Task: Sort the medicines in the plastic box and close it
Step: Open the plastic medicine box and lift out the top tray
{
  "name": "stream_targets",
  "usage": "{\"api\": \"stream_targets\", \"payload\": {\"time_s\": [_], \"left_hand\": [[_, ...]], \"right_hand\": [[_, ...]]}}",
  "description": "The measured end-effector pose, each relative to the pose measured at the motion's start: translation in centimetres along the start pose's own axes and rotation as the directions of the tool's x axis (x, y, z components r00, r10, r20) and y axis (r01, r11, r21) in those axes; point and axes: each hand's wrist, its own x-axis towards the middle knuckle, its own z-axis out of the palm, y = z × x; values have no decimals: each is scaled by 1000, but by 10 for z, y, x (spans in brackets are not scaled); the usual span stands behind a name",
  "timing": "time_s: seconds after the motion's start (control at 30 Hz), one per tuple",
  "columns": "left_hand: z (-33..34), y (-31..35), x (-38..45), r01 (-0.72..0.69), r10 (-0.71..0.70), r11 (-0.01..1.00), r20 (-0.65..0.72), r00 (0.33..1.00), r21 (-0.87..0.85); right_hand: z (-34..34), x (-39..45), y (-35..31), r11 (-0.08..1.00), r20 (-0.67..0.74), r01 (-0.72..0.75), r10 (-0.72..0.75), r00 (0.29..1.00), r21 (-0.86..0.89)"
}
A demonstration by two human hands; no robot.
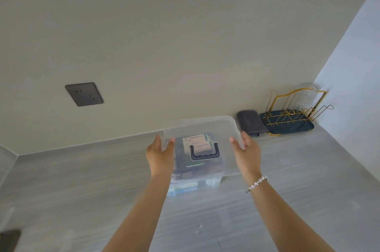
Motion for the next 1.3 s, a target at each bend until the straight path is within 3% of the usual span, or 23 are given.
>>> {"api": "stream_targets", "payload": {"time_s": [0.07,0.2,0.47,0.73,0.93,1.07,1.2,1.3], "left_hand": [[14,8,-10,-35,35,999,44,998,9],[55,28,-35,-114,117,993,170,978,-24],[164,46,-83,-6,28,996,237,971,-93],[230,11,-84,282,-276,959,126,953,-36],[236,-37,-84,354,-350,935,118,929,-14],[235,-67,-87,424,-441,892,96,892,159],[234,-82,-90,409,-494,836,178,851,366],[236,-88,-88,393,-513,822,236,825,413]], "right_hand": [[-20,0,8,999,-41,-23,21,999,-42],[-66,0,32,983,-175,-136,156,972,120],[-156,36,87,937,-272,-239,306,912,255],[-177,75,149,901,-56,-335,363,930,275],[-159,87,201,879,146,-373,344,927,298],[-148,94,216,844,309,-460,375,874,277],[-141,98,225,869,403,-475,389,828,137],[-137,97,230,880,449,-468,385,806,86]]}}
